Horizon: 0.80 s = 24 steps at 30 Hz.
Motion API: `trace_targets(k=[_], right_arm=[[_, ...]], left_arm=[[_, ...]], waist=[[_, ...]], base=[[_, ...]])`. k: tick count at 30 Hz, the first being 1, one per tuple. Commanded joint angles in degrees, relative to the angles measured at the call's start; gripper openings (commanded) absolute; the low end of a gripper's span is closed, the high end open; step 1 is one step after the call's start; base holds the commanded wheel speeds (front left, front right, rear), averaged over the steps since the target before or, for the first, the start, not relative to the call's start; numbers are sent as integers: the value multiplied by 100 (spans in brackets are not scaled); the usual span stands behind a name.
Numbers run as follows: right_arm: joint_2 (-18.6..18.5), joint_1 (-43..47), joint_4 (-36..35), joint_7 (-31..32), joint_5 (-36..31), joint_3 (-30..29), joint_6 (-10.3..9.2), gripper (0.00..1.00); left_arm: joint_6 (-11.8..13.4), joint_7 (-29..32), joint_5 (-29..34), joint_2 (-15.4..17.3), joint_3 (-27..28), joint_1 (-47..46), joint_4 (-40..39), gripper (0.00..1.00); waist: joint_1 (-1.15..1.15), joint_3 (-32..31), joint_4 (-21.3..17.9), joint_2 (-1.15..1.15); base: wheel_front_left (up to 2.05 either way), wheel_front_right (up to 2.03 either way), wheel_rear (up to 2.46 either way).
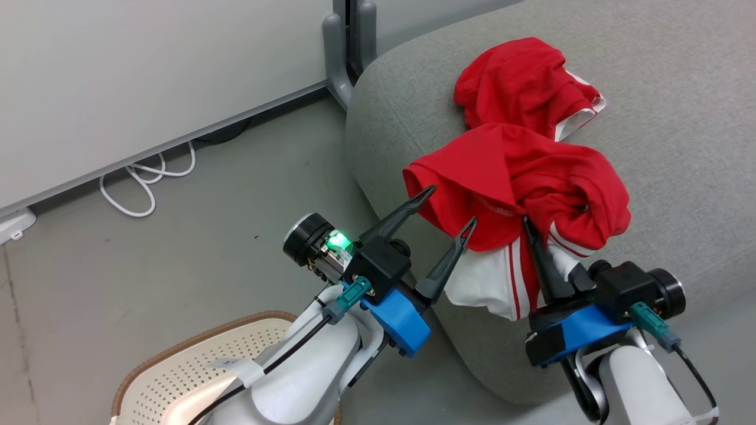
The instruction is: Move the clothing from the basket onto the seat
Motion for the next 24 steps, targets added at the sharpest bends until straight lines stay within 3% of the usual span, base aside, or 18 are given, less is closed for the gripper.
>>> trace_targets(k=[1, 7, 12, 24], right_arm=[[16, -32, -73, -4, 1, -59, 1, 0], [-2, -398, -365, -5, -71, -490, 1, 0], [-165, -1227, -623, -5, -26, -1027, 1, 0], [-1277, -3577, -710, -4, 225, -2455, 2, 0]], left_arm=[[-3, -16, 36, 20, 39, -88, 6, 100], [34, -16, 99, 64, 118, -220, -64, 100], [66, -1, 187, 139, 149, -468, -116, 100], [22, 474, 606, 404, 6, -1491, -607, 100]], waist=[[0, 37, 52, 0], [0, 287, 243, 0], [0, 843, 411, 0], [0, 2863, 837, 0]], base=[[0, 0, 0], [0, 0, 0], [0, 0, 0], [0, 0, 0]])
